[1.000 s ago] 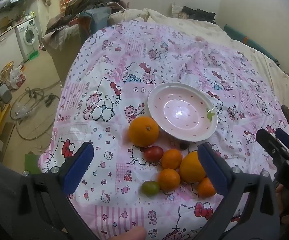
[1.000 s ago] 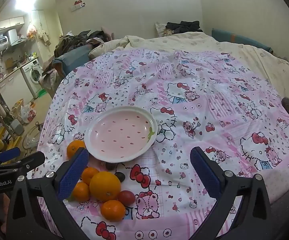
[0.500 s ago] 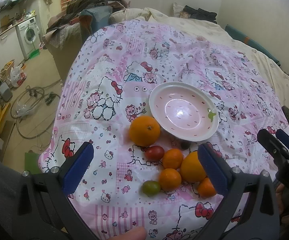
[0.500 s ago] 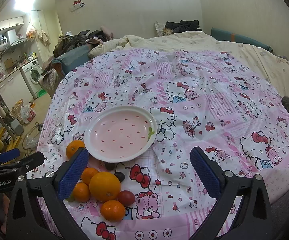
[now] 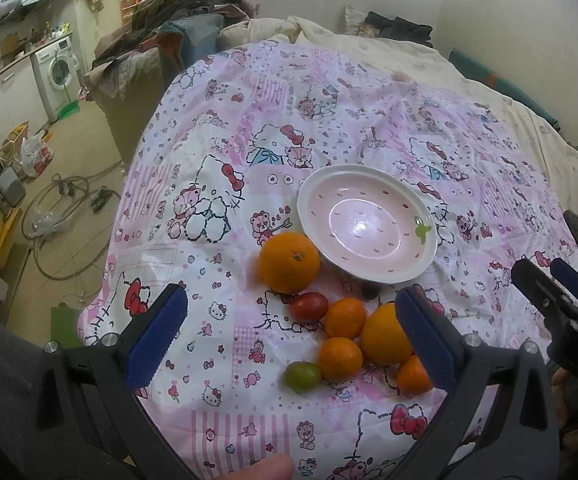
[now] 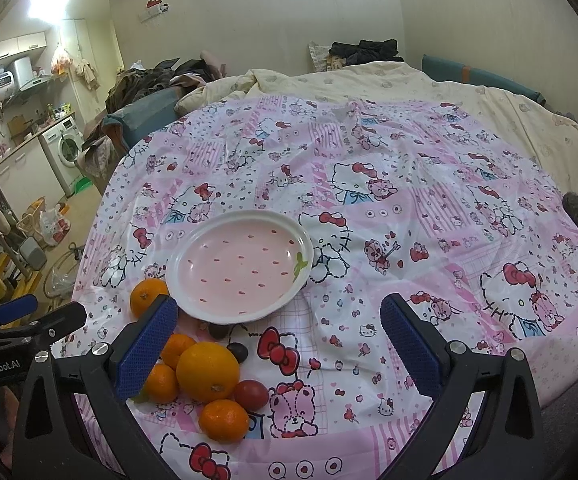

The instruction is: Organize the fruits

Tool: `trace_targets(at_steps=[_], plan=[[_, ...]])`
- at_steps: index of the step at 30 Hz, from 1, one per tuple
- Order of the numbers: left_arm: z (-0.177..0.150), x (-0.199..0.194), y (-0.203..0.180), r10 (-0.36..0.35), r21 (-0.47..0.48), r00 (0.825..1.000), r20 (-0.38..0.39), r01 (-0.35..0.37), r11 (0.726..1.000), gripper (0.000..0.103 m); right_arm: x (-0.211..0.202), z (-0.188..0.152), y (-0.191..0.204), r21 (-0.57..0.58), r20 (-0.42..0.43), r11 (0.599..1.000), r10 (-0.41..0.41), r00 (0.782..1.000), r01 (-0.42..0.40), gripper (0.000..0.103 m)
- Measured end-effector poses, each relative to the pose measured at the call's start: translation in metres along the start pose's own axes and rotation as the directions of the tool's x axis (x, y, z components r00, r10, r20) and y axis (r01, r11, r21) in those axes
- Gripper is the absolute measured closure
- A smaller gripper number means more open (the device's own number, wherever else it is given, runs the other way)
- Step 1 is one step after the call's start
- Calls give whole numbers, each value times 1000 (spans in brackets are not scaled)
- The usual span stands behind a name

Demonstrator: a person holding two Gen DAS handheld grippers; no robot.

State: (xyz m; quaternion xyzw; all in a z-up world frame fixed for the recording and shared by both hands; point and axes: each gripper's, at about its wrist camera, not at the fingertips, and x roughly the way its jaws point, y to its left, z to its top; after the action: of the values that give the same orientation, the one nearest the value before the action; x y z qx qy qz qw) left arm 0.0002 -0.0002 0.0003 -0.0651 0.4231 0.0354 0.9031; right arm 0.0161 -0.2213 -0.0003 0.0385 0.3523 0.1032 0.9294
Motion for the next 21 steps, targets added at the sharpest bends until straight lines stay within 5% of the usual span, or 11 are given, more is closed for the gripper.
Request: trace_targets(at_steps=[21], plan=[[-5, 4, 8, -2, 2, 1000, -4, 2, 1000, 0, 2, -4, 0, 0, -2, 1000, 0, 1000, 0, 0]])
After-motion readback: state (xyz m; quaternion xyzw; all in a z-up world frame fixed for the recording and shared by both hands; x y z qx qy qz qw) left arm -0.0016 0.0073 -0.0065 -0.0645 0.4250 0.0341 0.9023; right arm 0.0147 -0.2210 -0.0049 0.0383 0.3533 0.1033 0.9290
